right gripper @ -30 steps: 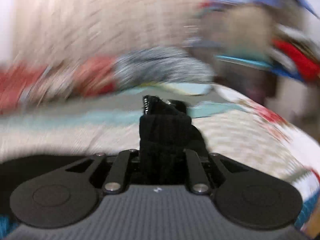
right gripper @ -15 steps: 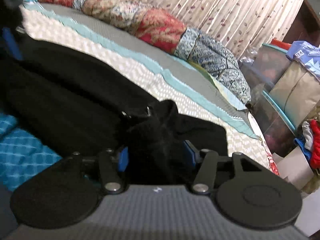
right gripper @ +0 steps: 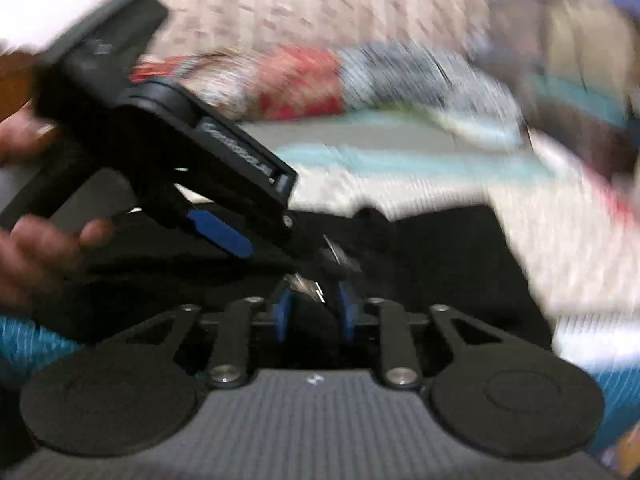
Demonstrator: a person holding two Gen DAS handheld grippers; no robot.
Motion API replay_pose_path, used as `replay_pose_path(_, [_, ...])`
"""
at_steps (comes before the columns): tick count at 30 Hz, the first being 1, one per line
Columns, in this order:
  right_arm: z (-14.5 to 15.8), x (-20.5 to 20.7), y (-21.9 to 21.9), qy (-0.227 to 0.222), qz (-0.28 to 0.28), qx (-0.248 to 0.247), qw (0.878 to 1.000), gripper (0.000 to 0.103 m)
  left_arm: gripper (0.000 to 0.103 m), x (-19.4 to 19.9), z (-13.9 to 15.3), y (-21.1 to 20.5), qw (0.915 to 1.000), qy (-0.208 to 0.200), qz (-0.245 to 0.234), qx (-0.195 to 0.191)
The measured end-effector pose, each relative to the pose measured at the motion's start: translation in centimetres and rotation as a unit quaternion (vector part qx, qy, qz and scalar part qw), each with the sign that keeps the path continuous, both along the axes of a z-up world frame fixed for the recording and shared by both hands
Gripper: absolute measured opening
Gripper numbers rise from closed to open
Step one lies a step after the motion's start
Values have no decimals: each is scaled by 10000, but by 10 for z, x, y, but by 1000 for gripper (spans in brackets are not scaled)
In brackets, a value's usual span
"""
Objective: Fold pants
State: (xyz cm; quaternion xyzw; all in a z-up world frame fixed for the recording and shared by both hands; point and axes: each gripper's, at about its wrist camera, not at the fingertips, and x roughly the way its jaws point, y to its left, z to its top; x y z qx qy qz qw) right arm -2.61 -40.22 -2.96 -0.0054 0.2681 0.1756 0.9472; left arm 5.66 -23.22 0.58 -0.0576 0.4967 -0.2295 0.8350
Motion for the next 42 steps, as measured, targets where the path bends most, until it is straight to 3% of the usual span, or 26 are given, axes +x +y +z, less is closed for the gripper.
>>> replay_pose_path(4, [-31, 20, -10, 787, -245, 964, 9919, 27, 55, -3, -17, -26, 9962, -314, -151, 799])
replay_pose_path(9, [-37, 28, -14, 841, -478, 1554, 9831, 27, 55, -10, -16, -37, 9912, -619, -263, 1140])
replay_pose_path(15, [-19, 29, -2, 712, -550, 1467, 9851, 32, 56, -14, -7, -28, 9914, -658, -186, 1115])
replay_pose_path(23, [-12, 5, 14, 695, -610, 1845, 9785, 32, 55, -42, 9, 19, 9888, -816, 230, 1229])
replay_pose_path(31, [-1, -14, 76, 754, -51, 1678, 9829, 36, 55, -64, 22, 97, 9859, -722, 1043, 1095])
replay_pose_path(42, [1, -25, 159, 1063, 528, 1446, 9824, 37, 55, -92, 29, 186, 9736, -875, 1799, 1098])
